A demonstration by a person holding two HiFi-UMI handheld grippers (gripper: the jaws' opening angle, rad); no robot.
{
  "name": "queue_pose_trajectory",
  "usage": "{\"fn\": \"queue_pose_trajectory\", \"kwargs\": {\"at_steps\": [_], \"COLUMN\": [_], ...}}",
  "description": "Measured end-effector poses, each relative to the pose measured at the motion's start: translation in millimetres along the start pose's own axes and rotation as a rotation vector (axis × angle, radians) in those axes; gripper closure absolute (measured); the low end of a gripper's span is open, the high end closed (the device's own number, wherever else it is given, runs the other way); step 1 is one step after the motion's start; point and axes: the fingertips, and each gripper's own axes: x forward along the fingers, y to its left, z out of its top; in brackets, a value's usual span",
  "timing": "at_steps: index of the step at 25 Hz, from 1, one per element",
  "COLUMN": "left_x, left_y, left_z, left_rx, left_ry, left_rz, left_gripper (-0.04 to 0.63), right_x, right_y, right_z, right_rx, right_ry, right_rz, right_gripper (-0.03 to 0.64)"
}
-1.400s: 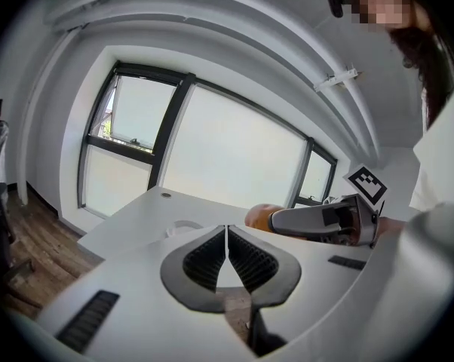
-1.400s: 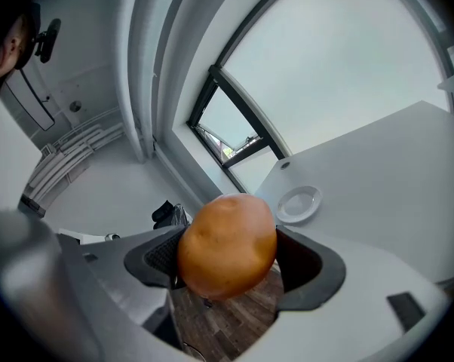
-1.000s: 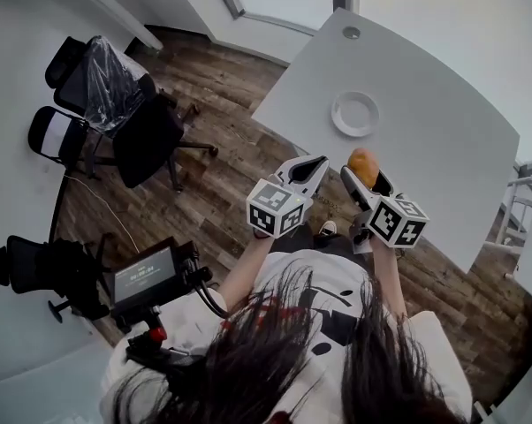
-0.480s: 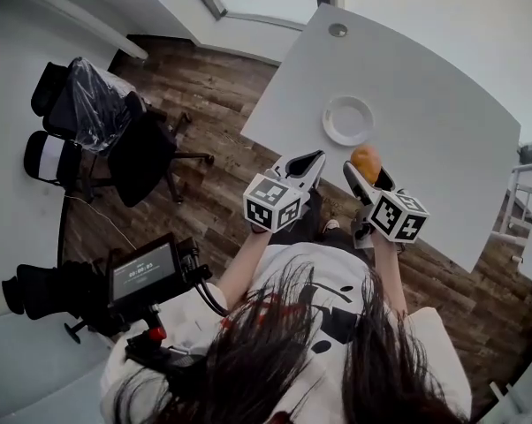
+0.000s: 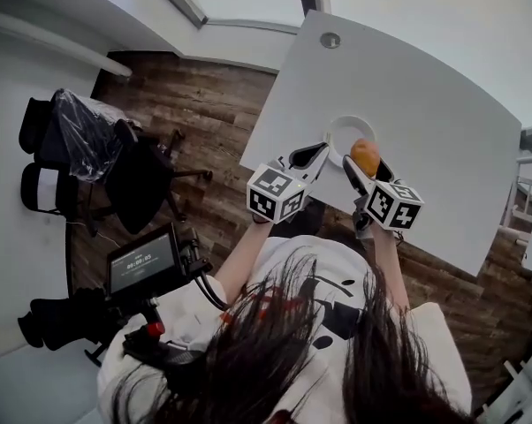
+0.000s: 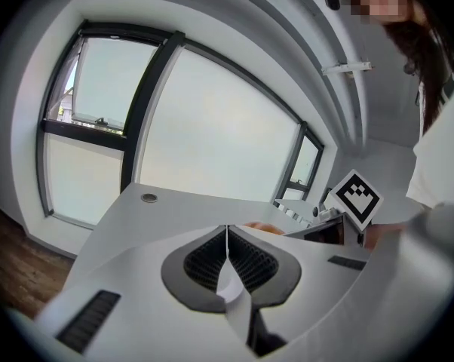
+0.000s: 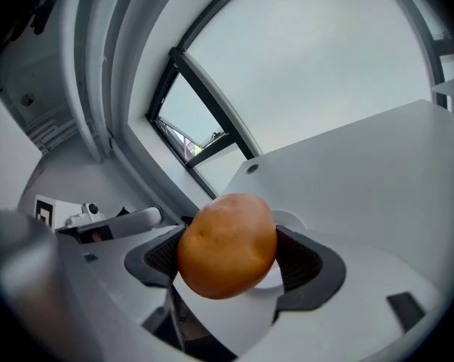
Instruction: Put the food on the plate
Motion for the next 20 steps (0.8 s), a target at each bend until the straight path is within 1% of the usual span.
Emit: {"fn": "queue_pose_trajectory", "kwargs": {"at_steps": [1, 3, 7, 13, 20], "left_x": [4.3, 8.0, 8.4, 11.8, 14.5], "left_y": [12.2, 21.7, 11.6, 6.0, 2.3], "left_z": [3.8, 5.9, 4.0, 4.7, 8.5], "left_rx": [-0.004, -0.006, 0.008, 0.016, 0.011], "left_ry": [0.005, 0.011, 0.017, 0.019, 0.011], "left_rz": [-0.004, -0.013, -0.042, -0.064, -0.072], "left_gripper": [0.589, 0.589, 0.589, 0.589, 0.589], "right_x": [14.5, 30.4, 38.3, 47.9, 48.8], "right_y": [-1.4, -5.1, -18.6, -40.2, -50.6], "right_z": [4.2, 3.2, -15.8, -29.5, -42.7], "right_rx": [-0.019, -0.054, -0.108, -0.143, -0.159], "right_ry": [0.013, 0.037, 0.095, 0.137, 0.184], "right_rz": [-0.015, -0.041, -0.091, -0.154, -0.184], "right_gripper": [0.236, 0.236, 0.236, 0.236, 0.236]}}
